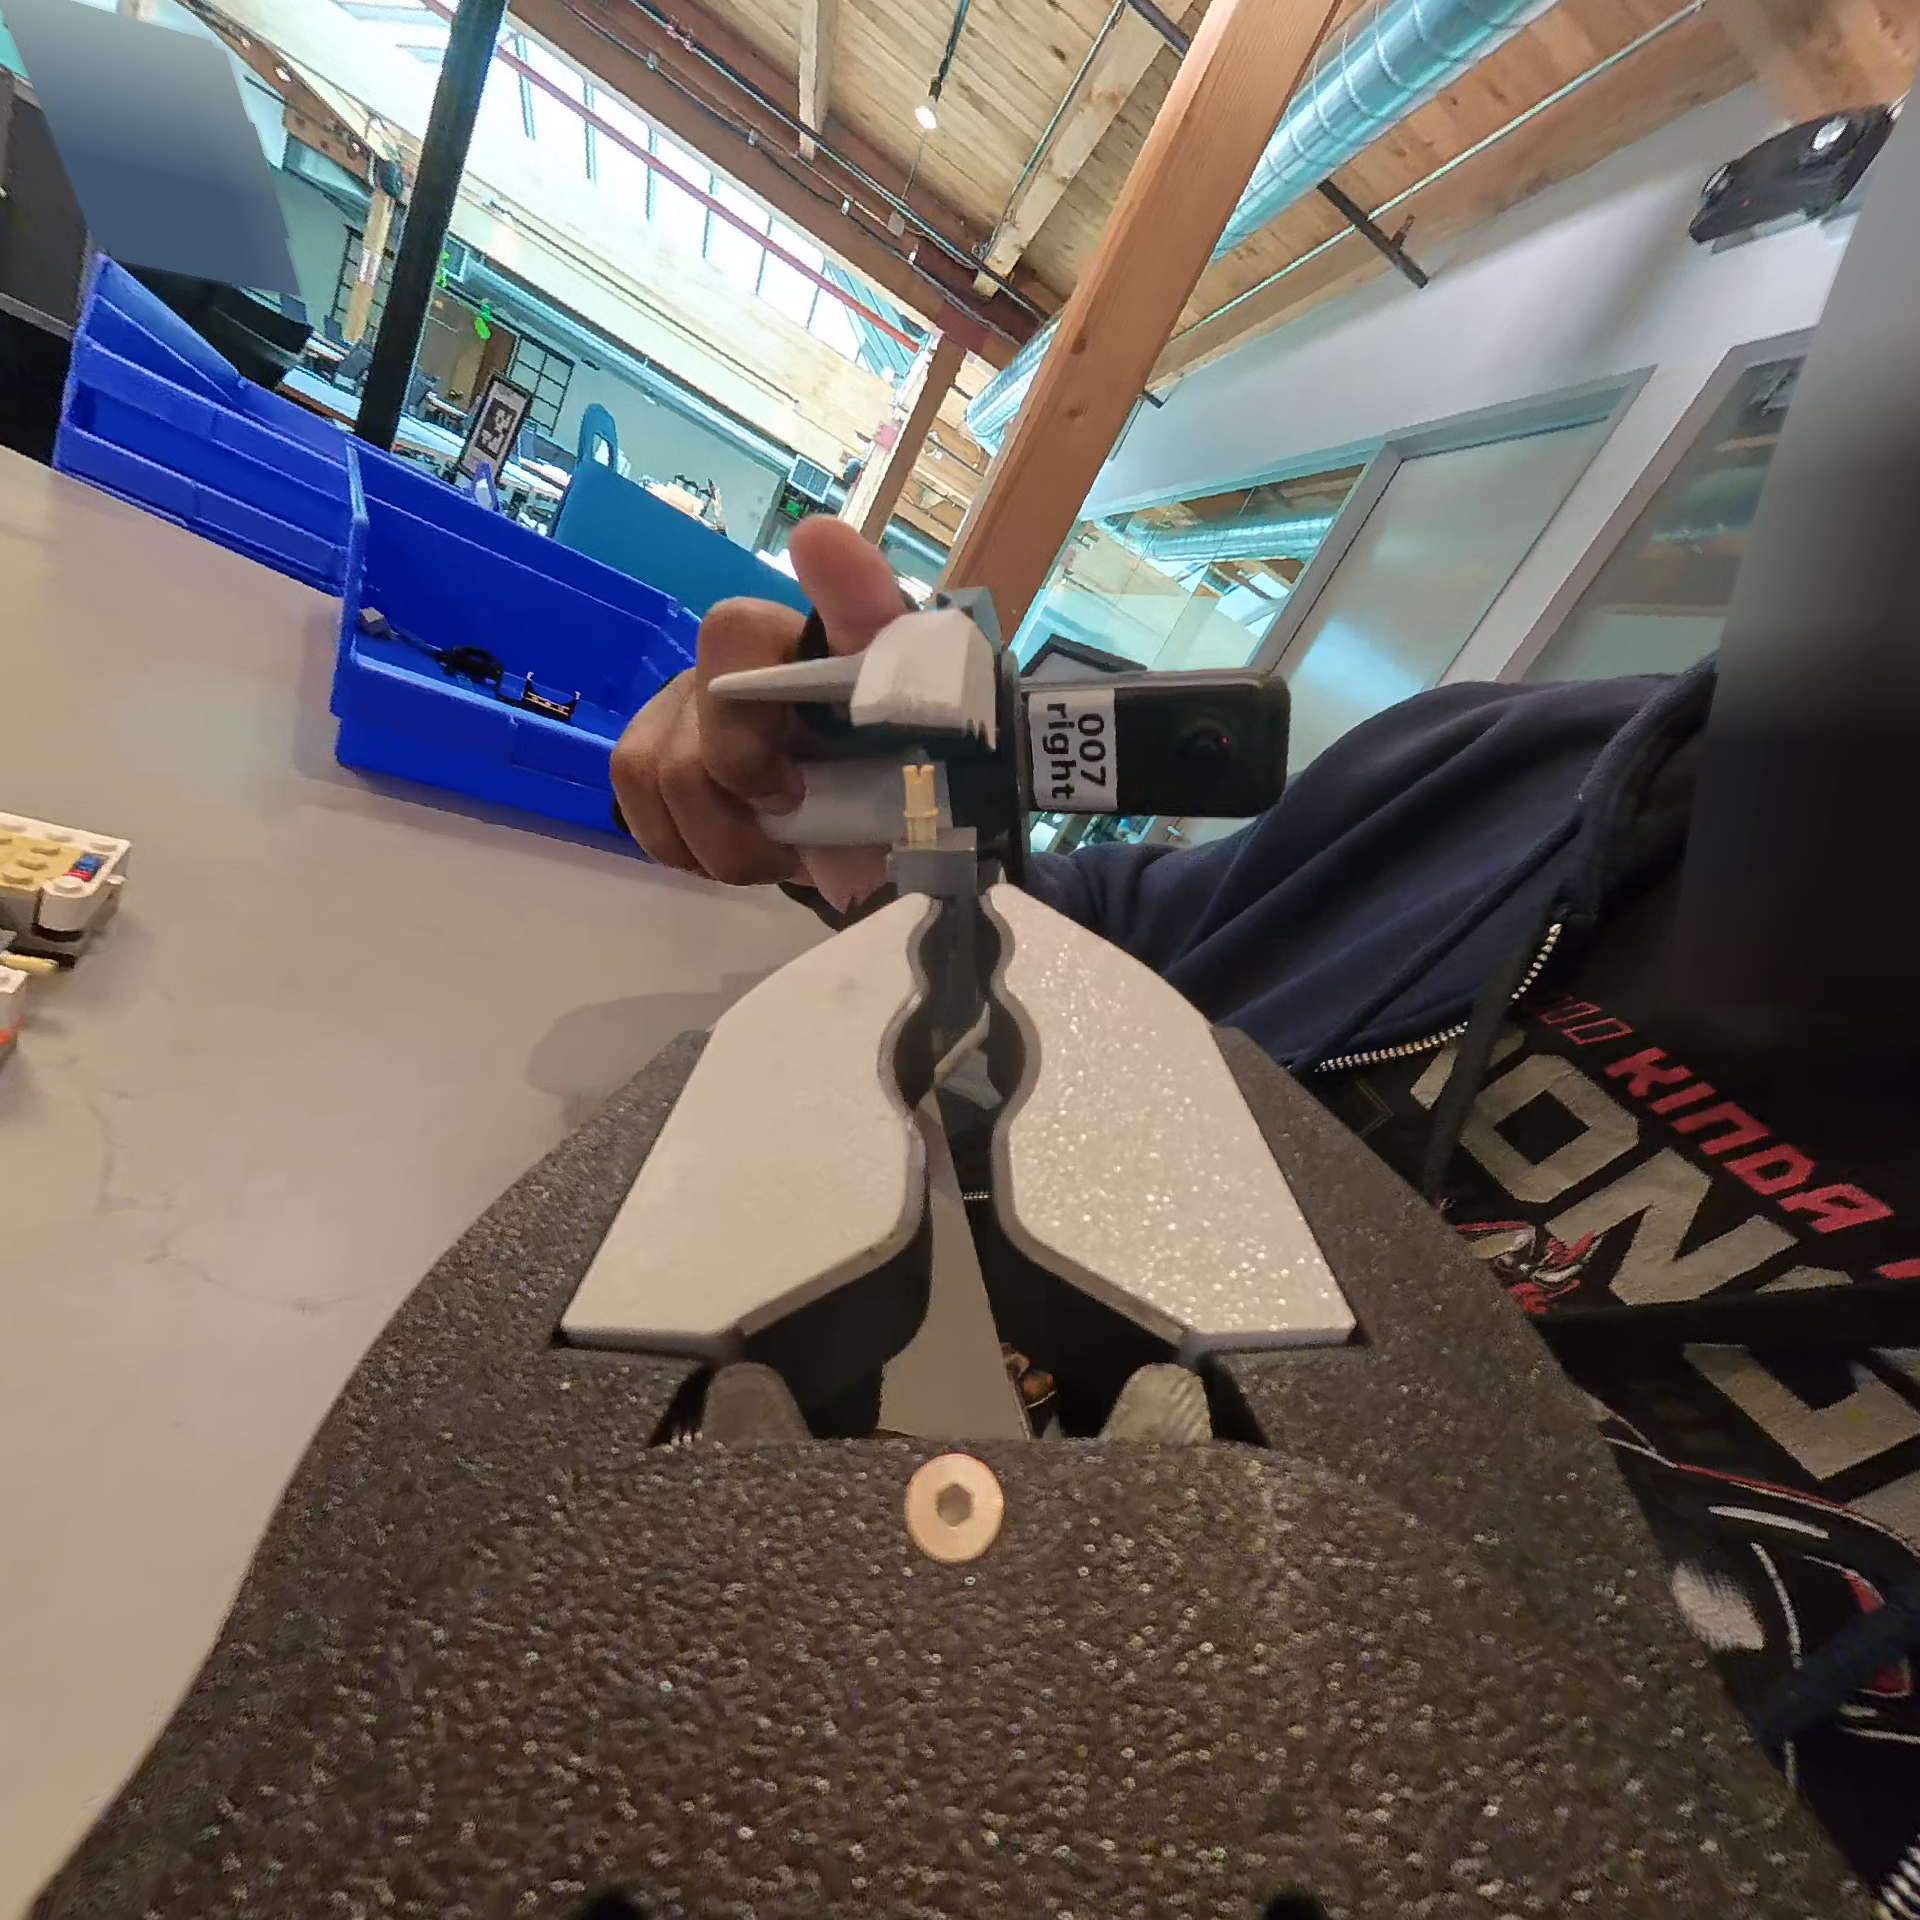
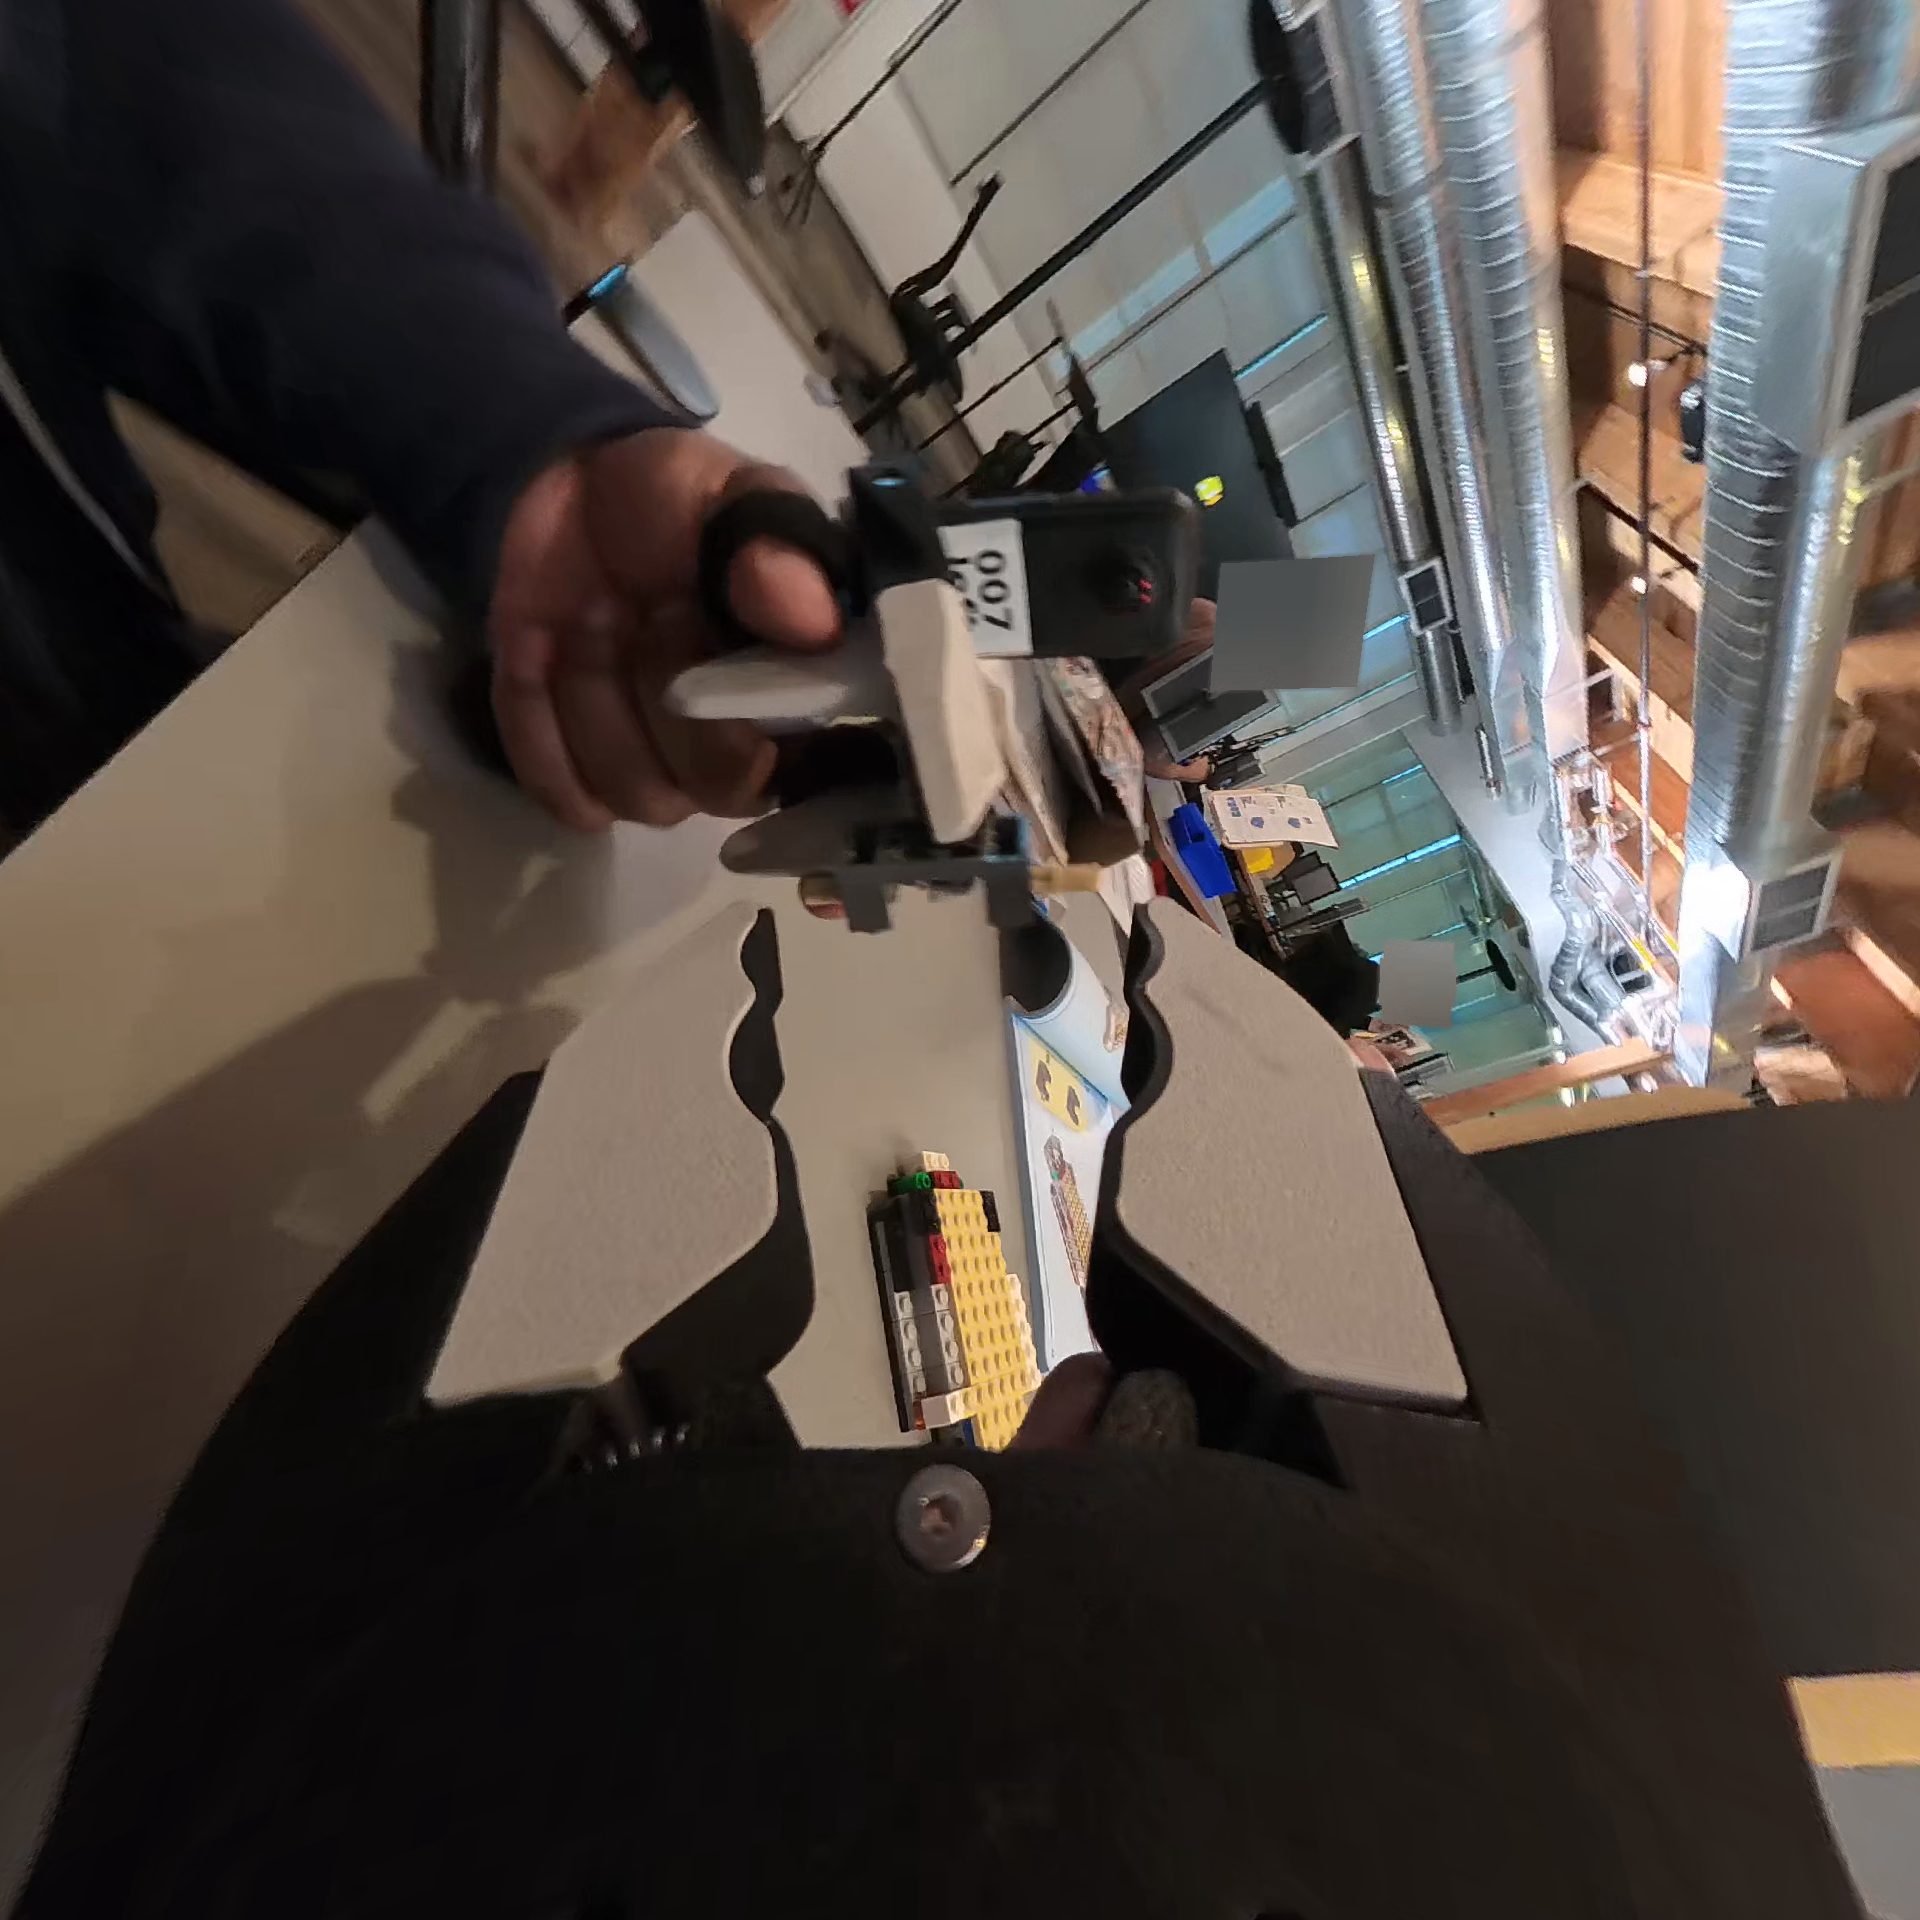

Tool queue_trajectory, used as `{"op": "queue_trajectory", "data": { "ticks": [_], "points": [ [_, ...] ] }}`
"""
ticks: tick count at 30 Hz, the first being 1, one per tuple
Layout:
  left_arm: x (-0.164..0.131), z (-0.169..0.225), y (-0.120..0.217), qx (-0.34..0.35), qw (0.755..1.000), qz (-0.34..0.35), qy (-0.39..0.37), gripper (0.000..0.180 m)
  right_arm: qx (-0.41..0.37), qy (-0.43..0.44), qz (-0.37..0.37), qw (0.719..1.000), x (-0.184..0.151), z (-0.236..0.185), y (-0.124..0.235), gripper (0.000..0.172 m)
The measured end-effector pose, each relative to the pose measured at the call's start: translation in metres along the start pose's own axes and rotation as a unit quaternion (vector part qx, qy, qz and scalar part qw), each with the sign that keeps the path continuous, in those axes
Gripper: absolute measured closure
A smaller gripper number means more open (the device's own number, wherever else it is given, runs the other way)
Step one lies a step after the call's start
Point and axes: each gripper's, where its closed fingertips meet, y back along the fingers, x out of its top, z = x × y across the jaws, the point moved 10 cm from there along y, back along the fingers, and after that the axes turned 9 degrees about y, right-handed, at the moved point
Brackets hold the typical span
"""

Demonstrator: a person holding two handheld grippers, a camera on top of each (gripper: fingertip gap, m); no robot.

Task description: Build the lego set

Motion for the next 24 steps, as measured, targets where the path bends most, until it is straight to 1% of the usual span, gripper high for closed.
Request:
{"op": "queue_trajectory", "data": {
  "ticks": [3, 6, 11, 13, 24],
  "points": [
    [0.001, -0.002, 0.001, -0.005, 1.0, 0.005, 0.013, 0.176, 0.009, -0.009, 0.001, 1.0, 0.002, 0.0, -0.004, 0.108],
    [0.001, -0.002, 0.002, -0.006, 1.0, 0.007, 0.016, 0.176, 0.005, -0.022, -0.007, 1.0, 0.002, 0.002, -0.008, 0.103],
    [0.001, -0.003, 0.002, -0.003, 1.0, 0.009, 0.022, 0.176, -0.009, -0.008, -0.024, 1.0, 0.001, 0.002, -0.012, 0.109],
    [0.001, -0.003, 0.002, -0.003, 1.0, 0.012, 0.024, 0.176, -0.013, 0.002, -0.027, 1.0, 0.001, 0.0, -0.013, 0.115],
    [0.0, -0.004, 0.002, 0.003, 0.999, 0.013, 0.033, 0.176, -0.012, 0.011, -0.04, 0.999, -0.001, 0.0, -0.012, 0.116]
  ]
}}
